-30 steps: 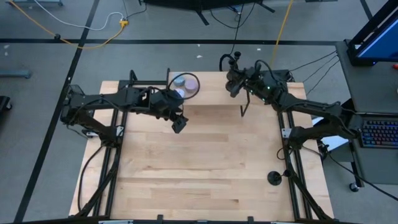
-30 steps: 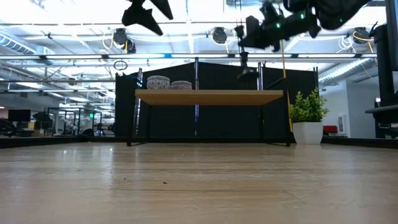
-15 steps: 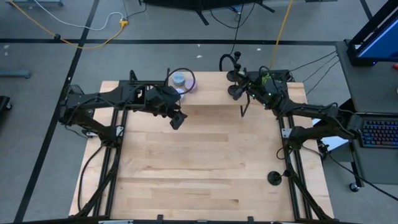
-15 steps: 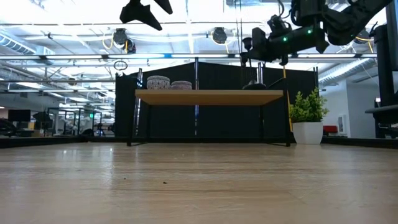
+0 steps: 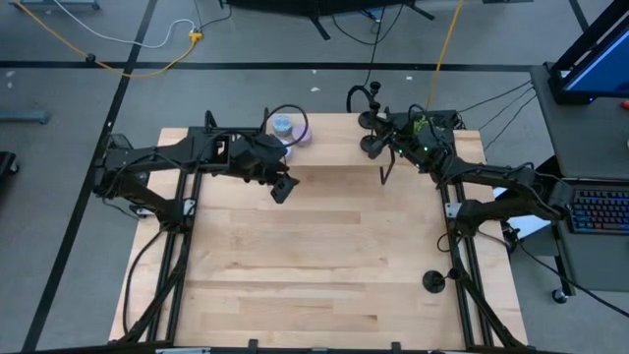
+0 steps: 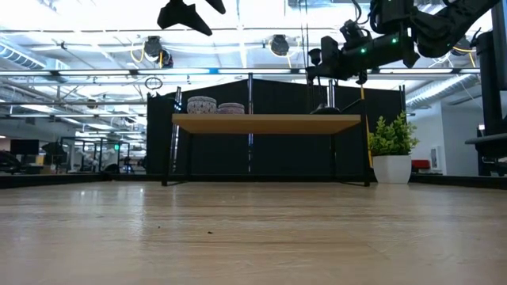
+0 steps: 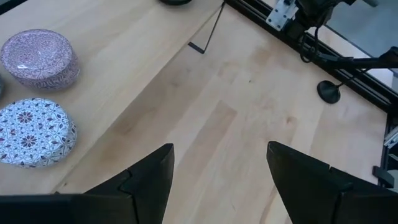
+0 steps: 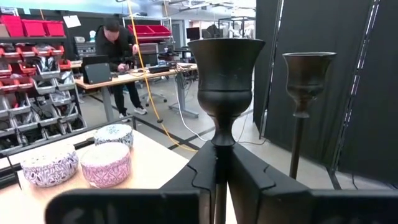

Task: Pick & Place candle stick holders
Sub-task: Put the left black candlestick holder on the shelf, then put the black candlestick holder on the shelf

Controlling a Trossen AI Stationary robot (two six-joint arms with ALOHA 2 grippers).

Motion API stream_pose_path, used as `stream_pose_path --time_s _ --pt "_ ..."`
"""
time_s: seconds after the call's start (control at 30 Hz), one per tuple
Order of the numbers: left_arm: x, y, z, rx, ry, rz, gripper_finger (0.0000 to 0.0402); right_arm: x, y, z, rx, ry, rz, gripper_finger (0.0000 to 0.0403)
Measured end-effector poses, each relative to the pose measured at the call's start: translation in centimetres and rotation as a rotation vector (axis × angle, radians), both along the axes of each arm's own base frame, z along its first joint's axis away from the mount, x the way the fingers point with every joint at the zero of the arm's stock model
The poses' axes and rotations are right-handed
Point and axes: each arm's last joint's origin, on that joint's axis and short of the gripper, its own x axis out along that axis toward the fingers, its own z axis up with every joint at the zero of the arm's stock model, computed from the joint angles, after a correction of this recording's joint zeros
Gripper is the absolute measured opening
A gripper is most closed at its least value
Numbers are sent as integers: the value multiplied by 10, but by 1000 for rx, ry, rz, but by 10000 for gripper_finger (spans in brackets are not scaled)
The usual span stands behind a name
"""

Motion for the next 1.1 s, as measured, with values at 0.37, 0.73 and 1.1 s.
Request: stream_pose_path --time_s 0.37,0.73,1.1 --pt "0 0 0 -4 0 2 264 0 0 -3 38 0 5 41" --pt "1 -9 0 -3 2 -31 264 -1 0 -2 17 29 3 100" --pt "1 -12 0 4 5 -51 264 -22 18 16 32 51 18 150"
